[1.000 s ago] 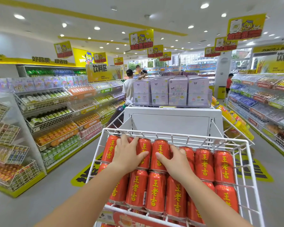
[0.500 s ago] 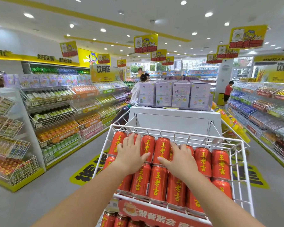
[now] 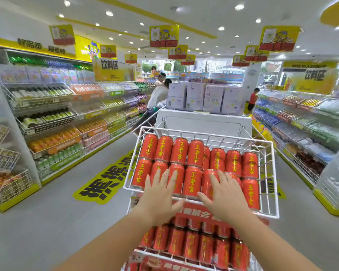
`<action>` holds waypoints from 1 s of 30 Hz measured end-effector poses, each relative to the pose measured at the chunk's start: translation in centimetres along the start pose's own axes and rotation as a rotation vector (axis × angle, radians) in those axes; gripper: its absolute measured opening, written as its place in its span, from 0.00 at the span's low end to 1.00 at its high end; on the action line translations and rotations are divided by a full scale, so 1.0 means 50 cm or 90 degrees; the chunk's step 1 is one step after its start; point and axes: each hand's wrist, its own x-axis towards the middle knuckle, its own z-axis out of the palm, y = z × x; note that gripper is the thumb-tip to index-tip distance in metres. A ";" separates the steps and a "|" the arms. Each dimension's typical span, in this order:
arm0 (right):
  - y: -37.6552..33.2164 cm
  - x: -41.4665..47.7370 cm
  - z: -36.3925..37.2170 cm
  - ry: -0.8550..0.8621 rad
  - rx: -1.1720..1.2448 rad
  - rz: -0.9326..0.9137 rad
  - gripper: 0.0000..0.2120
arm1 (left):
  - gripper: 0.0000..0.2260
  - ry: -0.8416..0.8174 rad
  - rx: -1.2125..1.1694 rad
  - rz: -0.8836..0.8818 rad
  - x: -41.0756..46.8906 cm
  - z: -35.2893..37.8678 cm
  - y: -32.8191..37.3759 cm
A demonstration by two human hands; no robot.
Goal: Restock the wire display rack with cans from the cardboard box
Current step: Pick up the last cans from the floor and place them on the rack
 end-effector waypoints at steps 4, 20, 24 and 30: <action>0.009 -0.119 0.041 -0.043 -0.023 0.012 0.44 | 0.40 -0.040 -0.009 0.042 -0.083 0.092 0.041; 0.237 -0.545 0.421 -0.227 0.073 0.051 0.38 | 0.43 -0.270 -0.080 0.100 -0.334 0.528 0.313; 0.313 -0.669 0.595 -0.326 0.096 0.082 0.40 | 0.44 -0.396 -0.084 0.114 -0.417 0.716 0.403; 0.390 -0.848 0.877 -0.466 0.099 0.150 0.38 | 0.40 -0.520 -0.068 0.129 -0.530 1.038 0.471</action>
